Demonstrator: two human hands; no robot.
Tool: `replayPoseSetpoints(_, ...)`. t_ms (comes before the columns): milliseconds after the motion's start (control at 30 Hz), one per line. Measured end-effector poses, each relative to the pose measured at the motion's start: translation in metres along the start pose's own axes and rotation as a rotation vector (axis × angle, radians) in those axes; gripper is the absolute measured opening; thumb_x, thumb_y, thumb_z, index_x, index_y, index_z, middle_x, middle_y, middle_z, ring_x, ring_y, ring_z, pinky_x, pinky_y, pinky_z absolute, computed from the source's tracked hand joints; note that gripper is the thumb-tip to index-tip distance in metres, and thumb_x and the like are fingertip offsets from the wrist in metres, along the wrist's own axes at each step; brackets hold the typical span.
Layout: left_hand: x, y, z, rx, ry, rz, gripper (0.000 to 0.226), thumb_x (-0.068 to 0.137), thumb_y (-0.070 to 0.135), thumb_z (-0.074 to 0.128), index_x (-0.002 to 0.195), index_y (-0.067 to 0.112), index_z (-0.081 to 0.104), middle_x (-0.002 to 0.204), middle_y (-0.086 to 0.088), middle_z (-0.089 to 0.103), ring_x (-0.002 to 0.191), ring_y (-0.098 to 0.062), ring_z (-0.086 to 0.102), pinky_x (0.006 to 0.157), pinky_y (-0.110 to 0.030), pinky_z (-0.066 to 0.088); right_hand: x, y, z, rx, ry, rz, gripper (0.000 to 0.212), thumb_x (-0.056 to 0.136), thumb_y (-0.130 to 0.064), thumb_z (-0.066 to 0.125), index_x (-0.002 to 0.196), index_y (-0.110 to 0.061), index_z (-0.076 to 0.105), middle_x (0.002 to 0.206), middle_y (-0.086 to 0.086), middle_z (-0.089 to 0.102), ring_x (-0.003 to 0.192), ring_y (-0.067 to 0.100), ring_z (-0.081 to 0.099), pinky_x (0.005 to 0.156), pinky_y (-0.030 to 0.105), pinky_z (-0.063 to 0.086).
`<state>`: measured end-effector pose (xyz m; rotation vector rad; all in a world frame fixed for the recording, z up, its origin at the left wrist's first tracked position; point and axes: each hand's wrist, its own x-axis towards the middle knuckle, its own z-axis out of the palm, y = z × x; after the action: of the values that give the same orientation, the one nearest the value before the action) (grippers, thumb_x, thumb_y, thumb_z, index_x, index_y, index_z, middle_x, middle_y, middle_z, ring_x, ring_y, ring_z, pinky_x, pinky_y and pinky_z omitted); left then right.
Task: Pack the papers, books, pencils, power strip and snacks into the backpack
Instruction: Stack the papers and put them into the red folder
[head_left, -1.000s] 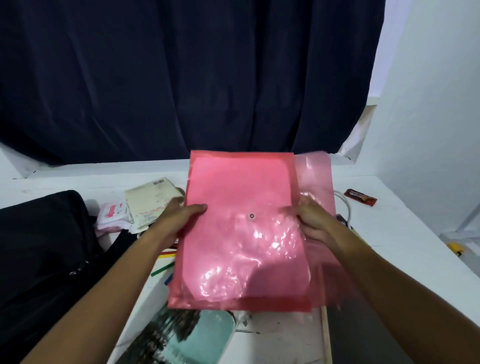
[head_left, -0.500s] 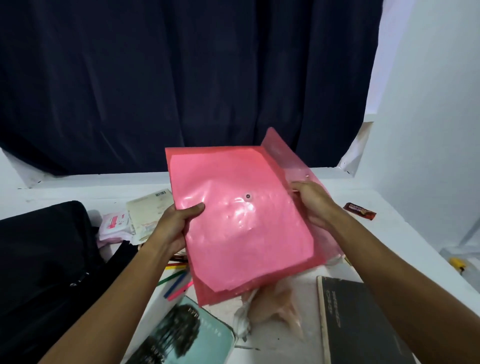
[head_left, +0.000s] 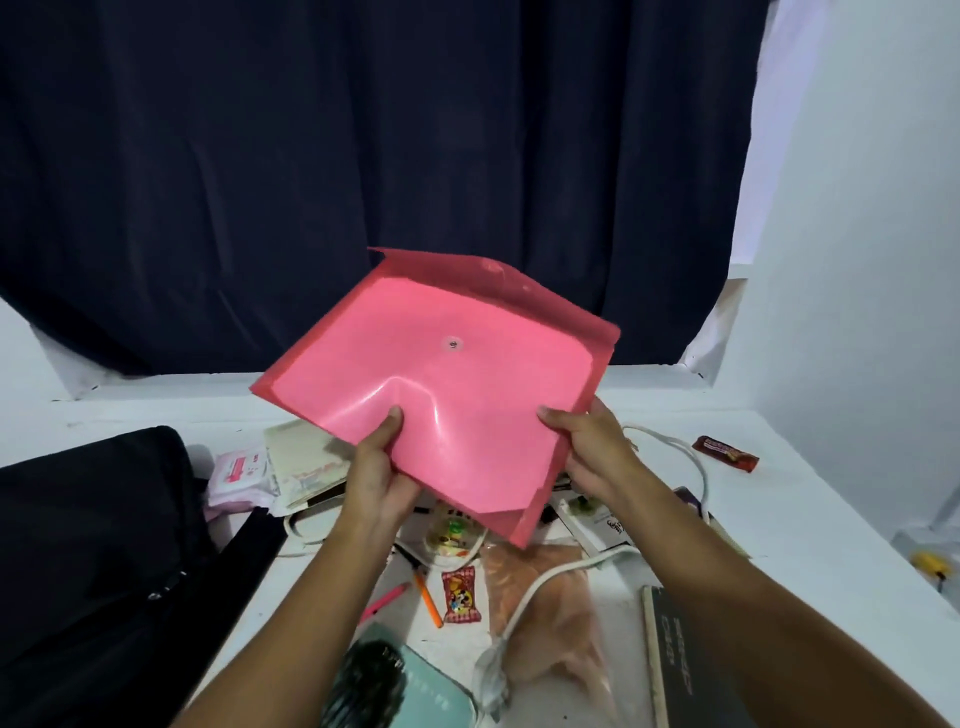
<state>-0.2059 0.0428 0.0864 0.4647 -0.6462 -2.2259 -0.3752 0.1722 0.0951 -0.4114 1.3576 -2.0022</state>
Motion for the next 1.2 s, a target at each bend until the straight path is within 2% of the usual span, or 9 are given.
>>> replayPoseSetpoints(133,-0.017,0.016,-0.014,-0.07,-0.16,0.023,0.066,0.067,0.045,0.076,0.121,0.013,0.057,0.12,-0.011,0.066,0.113,-0.03,0.061,0.096,-0.051,0.05,0.016,-0.01,-0.02,-0.012,-0.021,-0.059,0.054,0.078,0.017,0.059,0.121,-0.014,0.053,0.114,0.01,0.064,0.107,0.026,0.06,0.096,0.043,0.048)
replayPoseSetpoints(233,-0.026,0.048,-0.049,-0.189,-0.212,0.068,0.1,0.061,0.081,0.053,0.134,0.012,0.055,0.131,-0.014,0.061,0.12,-0.035,0.058,0.097,-0.06,0.045,0.024,-0.024,-0.049,-0.009,-0.203,0.015,0.055,0.071,0.013,0.065,0.119,-0.013,0.054,0.107,0.011,0.065,0.092,0.022,0.066,0.085,0.036,0.055)
replayPoseSetpoints(367,-0.025,0.065,-0.079,-0.037,-0.374,-0.071,0.109,0.073,0.085,0.033,0.15,0.008,0.023,0.154,-0.014,0.03,0.145,-0.026,0.024,0.119,-0.041,0.011,0.031,-0.036,-0.067,-0.189,-0.361,0.155,0.068,0.057,0.009,0.073,0.12,-0.012,0.057,0.095,0.01,0.07,0.08,0.022,0.07,0.067,0.032,0.058)
replayPoseSetpoints(567,-0.002,0.079,-0.042,0.236,-0.571,-0.422,0.111,0.077,0.088,0.034,0.151,0.006,0.019,0.153,-0.024,0.025,0.14,-0.037,0.034,0.12,-0.049,0.002,0.033,-0.061,-0.043,-0.667,-0.493,0.279,0.051,0.078,0.018,0.046,0.113,-0.014,0.065,0.098,0.012,0.07,0.089,0.032,0.066,0.08,0.041,0.056)
replayPoseSetpoints(700,-0.01,0.062,-0.012,0.453,-0.508,-0.531,0.089,0.073,0.058,0.074,0.134,-0.003,0.051,0.122,-0.022,0.063,0.104,-0.032,0.067,0.095,-0.043,0.051,0.034,-0.082,-0.02,-0.949,-0.475,0.214,0.044,0.075,0.012,0.061,0.107,-0.018,0.067,0.097,0.015,0.07,0.09,0.033,0.068,0.082,0.044,0.055)
replayPoseSetpoints(800,-0.022,0.045,0.008,0.591,-0.505,-0.516,0.074,0.05,0.03,0.095,0.117,0.012,0.069,0.106,-0.012,0.072,0.082,-0.022,0.073,0.067,-0.031,0.06,0.036,-0.091,-0.004,-1.101,-0.401,0.044,0.032,0.068,0.002,0.074,0.093,-0.019,0.069,0.087,0.011,0.072,0.081,0.028,0.069,0.077,0.044,0.056)
replayPoseSetpoints(967,-0.03,0.023,0.029,0.83,-0.435,-0.337,0.056,0.071,-0.006,0.074,0.124,0.004,0.057,0.107,-0.019,0.069,0.087,-0.028,0.071,0.073,-0.037,0.06,0.039,-0.088,0.017,-1.339,-0.228,-0.365,0.023,0.07,-0.005,0.073,0.081,-0.024,0.065,0.077,-0.005,0.062,0.072,0.014,0.057,0.065,0.025,0.044)
replayPoseSetpoints(1100,-0.031,0.016,0.038,0.825,-0.395,-0.217,0.042,0.08,-0.014,0.06,0.118,0.004,0.06,0.102,-0.018,0.07,0.083,-0.027,0.07,0.076,-0.038,0.06,0.023,-0.071,0.027,-0.972,0.046,-0.913,0.031,0.078,0.006,0.054,0.103,-0.007,0.068,0.097,0.006,0.066,0.088,0.011,0.059,0.082,0.021,0.047)
replayPoseSetpoints(1200,-0.028,0.015,0.039,0.791,-0.364,-0.162,0.042,0.08,-0.017,0.058,0.117,0.002,0.059,0.097,-0.016,0.07,0.077,-0.025,0.07,0.073,-0.036,0.06,-0.002,-0.057,0.039,-0.854,-0.2,-0.932,0.018,0.079,-0.002,0.064,0.095,-0.008,0.07,0.089,0.001,0.065,0.077,0.002,0.058,0.072,0.015,0.046)
